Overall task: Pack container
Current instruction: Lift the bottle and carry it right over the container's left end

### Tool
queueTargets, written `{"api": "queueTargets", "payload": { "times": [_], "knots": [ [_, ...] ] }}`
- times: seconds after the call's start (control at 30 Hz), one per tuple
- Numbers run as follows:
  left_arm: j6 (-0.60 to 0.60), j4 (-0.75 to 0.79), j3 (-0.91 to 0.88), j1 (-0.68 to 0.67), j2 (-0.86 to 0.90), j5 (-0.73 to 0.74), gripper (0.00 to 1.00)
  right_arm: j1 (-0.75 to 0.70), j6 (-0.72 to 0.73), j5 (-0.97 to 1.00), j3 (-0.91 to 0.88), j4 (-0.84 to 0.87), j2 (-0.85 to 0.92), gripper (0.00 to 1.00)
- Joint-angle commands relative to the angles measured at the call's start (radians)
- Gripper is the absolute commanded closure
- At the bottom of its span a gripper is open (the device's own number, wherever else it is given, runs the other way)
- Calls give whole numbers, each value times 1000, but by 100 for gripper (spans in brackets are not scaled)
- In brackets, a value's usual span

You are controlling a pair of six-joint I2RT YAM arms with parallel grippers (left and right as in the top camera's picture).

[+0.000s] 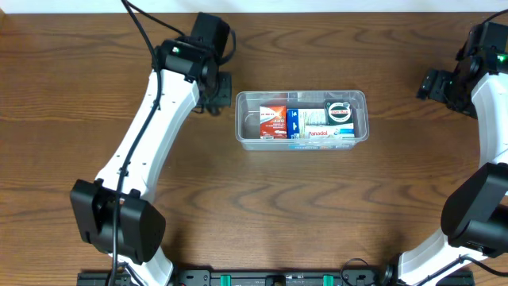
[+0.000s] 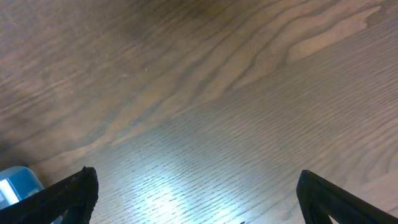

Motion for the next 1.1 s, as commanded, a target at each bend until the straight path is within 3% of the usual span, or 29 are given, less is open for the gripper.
{"api": "queueTargets", "payload": {
  "times": [0.0, 0.67, 1.07],
  "knots": [
    [-19, -3, 63, 2, -4, 47, 79, -4, -11, 6, 11, -2, -16, 1],
    [-46, -25, 87, -2, -4, 135, 79, -4, -11, 6, 11, -2, -16, 1],
    [-51, -25, 87, -84, -4, 138, 79, -4, -11, 6, 11, -2, -16, 1]
  ]
}}
